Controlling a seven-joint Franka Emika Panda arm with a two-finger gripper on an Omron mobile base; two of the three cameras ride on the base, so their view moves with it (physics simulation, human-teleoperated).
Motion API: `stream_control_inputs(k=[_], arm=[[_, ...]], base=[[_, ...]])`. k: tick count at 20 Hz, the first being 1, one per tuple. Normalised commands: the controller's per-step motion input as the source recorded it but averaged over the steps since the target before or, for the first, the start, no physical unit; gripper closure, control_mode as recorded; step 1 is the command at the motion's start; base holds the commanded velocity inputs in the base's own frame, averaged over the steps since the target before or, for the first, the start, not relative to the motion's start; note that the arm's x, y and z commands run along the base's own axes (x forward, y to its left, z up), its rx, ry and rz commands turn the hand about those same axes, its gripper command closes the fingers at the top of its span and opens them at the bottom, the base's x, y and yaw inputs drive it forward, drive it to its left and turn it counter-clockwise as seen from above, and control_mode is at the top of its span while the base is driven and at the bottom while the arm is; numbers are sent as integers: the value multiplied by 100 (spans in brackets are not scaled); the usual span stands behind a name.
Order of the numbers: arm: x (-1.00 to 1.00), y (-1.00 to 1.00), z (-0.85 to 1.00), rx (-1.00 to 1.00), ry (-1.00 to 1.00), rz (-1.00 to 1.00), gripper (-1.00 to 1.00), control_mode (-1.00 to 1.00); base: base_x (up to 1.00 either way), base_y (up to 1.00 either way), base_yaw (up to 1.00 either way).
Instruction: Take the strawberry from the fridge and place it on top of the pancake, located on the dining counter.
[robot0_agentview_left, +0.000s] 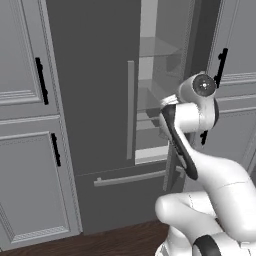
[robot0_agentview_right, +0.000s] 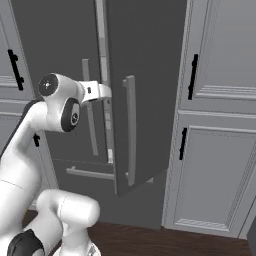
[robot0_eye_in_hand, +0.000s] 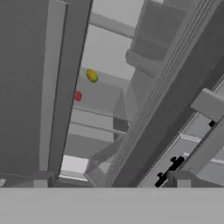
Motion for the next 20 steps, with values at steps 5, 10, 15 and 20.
stream_control_inputs(k=[5,10,15,20], arm=[[38,61,0,-27,7,0,-100,-100],[72,7,-7,-14,10,0,-100,-100],[92,-1,-21,-8,8,0,-100,-100],[90,-9,-28,-5,5,0,-100,-100]], base=[[0,0,0],[0,0,0],[0,0,0],[0,0,0]])
